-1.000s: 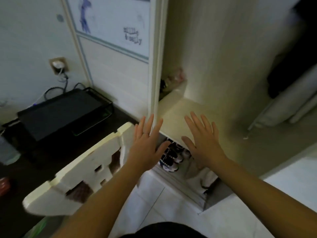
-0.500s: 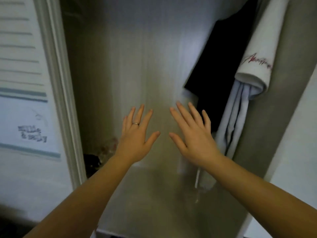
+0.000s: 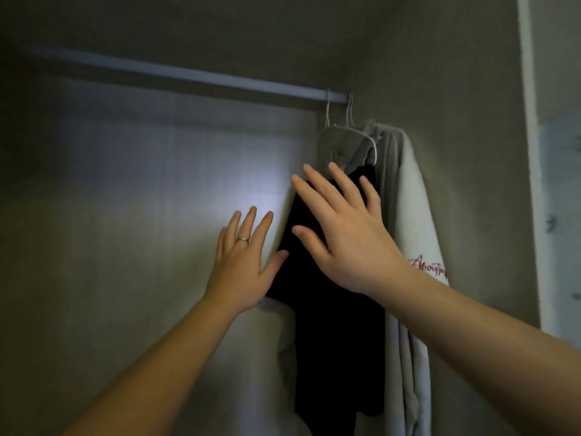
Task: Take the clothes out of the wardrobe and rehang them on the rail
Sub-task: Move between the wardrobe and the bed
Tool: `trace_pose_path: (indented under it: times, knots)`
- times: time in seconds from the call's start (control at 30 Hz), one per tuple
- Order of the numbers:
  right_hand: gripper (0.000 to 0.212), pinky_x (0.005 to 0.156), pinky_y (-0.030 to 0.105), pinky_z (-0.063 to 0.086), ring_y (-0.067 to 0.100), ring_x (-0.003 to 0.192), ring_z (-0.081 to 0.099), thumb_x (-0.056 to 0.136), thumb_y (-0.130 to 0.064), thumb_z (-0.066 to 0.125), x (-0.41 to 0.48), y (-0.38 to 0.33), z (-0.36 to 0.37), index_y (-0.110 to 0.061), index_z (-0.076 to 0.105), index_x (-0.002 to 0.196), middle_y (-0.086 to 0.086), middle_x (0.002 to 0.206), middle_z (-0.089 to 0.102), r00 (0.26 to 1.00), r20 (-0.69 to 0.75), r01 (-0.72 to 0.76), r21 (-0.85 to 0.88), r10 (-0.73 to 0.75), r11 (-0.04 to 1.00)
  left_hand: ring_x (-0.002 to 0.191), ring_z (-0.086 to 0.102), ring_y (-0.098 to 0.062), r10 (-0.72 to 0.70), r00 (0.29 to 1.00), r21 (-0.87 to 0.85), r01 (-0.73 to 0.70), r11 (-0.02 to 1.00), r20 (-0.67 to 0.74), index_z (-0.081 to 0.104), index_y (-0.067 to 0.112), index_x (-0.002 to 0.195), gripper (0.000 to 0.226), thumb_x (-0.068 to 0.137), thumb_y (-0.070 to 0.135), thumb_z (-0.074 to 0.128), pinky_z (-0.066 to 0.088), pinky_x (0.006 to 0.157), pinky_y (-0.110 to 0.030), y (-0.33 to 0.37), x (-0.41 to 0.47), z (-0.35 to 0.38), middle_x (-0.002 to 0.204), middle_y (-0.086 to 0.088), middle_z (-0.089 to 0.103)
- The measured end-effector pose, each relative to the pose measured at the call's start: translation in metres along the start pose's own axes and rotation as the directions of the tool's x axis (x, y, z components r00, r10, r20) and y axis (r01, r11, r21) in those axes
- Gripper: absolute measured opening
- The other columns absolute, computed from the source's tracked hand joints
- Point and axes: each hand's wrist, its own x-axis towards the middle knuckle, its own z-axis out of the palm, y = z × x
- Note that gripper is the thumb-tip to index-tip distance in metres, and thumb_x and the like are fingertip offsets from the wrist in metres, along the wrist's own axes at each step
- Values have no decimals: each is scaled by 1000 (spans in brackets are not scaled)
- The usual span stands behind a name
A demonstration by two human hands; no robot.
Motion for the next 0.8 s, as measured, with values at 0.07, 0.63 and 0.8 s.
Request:
trace_pose_path:
  times: [0.07,0.63,0.8]
  knots:
    - [63,119,52,7,23,150,8,97,-51,33,26,12,-3,-29,19,155,-7,162,19,1000,-21,-17,-50,16,999,151,-17,-13,0,1000,-73,3,997,31,2,41,157,80,86,76,14,0,124,-45,-1,31,4,167,11,-7]
    - [37,79,39,41,39,112,53,95,-31,45,161,110,-2,-13,48,126,16,124,57,893,203,-266,-483,402,834,152,9,-30,-7,971,-557,142,819,237,10,35,158,85,89,78,32,13,120,-54,45,213,82,167,0,12]
    - [20,71,34,40,42,102,58,92,-13,48,184,112,7,-6,54,111,21,115,55,867,195,-329,-466,459,821,152,11,-33,-51,927,-650,299,699,372,12,35,158,84,89,76,37,13,121,-54,57,217,94,167,0,7]
